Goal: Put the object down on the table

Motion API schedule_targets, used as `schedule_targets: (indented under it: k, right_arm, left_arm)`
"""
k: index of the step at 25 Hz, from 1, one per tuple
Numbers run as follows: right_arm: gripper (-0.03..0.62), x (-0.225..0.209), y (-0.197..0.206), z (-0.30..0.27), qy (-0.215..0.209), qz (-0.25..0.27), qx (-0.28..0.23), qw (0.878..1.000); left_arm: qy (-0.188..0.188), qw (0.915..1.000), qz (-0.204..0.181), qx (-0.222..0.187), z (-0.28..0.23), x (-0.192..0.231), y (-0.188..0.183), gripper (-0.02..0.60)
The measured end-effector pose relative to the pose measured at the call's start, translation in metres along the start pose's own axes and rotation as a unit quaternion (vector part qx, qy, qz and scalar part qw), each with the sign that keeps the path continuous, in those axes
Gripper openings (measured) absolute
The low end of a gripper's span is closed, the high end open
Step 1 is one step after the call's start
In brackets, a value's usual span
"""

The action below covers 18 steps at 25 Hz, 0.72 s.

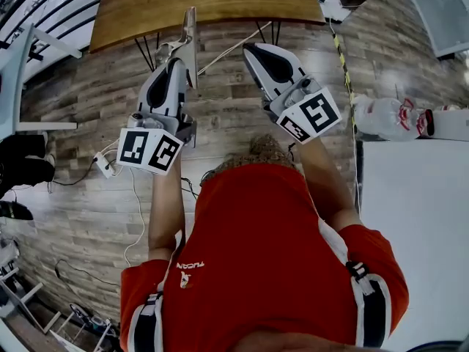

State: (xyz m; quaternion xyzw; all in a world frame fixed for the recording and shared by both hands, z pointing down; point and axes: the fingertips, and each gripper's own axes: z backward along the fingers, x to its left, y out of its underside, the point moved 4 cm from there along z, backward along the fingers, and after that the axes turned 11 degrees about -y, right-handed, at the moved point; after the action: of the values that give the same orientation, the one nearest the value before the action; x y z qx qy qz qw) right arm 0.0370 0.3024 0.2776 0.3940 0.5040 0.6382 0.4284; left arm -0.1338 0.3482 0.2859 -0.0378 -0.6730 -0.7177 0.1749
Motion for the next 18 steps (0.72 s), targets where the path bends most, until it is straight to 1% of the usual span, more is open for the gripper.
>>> schedule_targets:
  k: [5, 10, 14, 18]
  right_arm:
    - [0.025, -0.014, 0.007, -0.017, 0.005, -0.003, 0.007, 1.0]
    - [0.025, -0.042, 0.02, -0.033, 0.005, -0.007, 0.005, 1.0]
    - [0.025, -0.077, 0.03, -0.049, 0.003, -0.011, 0.001, 1.0]
    - [0.025, -0.125, 0.035, -0.062, 0.002, -0.007, -0.002, 1.0]
  left_arm:
    - [0.006, 1.0, 0.005, 0.005, -0.02, 0.017, -0.001, 0.009]
    - [0.005, 0.9999, 0.003, 0.01, -0.049, 0.032, 0.004, 0.009]
    - [-0.001, 0.9999, -0.001, 0.014, -0.084, 0.046, 0.007, 0.009]
    - [-0.007, 0.9998, -0.005, 0.017, -0.131, 0.056, 0.01, 0.009]
